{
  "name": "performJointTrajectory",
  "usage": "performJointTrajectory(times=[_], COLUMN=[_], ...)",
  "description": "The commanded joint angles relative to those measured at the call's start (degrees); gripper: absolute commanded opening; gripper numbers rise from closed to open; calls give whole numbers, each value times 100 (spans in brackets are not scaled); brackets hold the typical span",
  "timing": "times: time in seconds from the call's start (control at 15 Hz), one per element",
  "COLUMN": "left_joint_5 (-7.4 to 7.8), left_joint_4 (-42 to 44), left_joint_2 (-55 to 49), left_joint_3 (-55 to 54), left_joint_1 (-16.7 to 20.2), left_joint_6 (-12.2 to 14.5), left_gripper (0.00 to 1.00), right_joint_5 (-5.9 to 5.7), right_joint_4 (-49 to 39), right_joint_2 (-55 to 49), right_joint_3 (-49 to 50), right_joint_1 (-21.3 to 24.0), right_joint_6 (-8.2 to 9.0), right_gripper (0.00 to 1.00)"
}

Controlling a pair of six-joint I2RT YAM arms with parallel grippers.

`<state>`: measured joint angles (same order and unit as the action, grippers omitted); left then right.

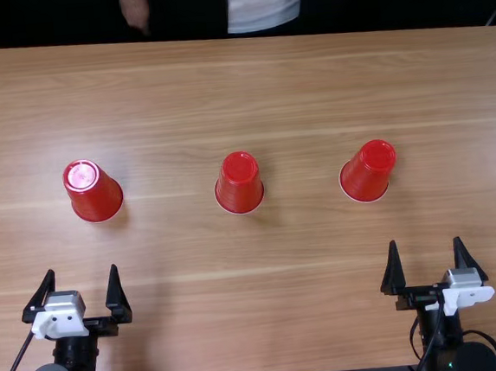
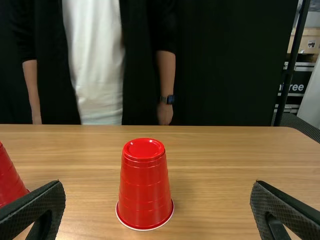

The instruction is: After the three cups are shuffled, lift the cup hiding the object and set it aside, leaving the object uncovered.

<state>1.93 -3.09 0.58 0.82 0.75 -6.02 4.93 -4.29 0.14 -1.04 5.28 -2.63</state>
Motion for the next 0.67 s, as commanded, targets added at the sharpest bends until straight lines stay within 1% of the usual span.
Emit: performJointTrajectory(times=[0.0, 0.07, 0.2, 0.27, 0.4, 0.53, 0.6], left_joint_5=[70, 49, 60, 60, 81, 70, 70], left_joint_4=[-7, -7, -7, -7, 56, 3, -28], left_joint_2=[-58, -58, -58, -58, -58, -58, -58], left_joint_3=[-82, -82, -82, -82, -82, -82, 94], left_joint_1=[12, 12, 12, 12, 12, 4, 4], left_joint_6=[75, 96, 85, 43, 75, 75, 75], left_gripper=[100, 100, 100, 100, 100, 100, 100], right_joint_5=[24, 66, 77, 66, 24, 13, 13], right_joint_4=[-28, -28, -28, -28, -49, -28, -28], right_joint_2=[-14, -14, -14, -14, -14, -14, -14], right_joint_3=[16, 16, 42, 60, 60, -2, -54], right_joint_1=[-27, -27, -27, -36, -27, 43, 61], right_joint_6=[21, -11, 0, 21, 0, -21, -32], right_gripper=[100, 100, 100, 100, 100, 100, 100])
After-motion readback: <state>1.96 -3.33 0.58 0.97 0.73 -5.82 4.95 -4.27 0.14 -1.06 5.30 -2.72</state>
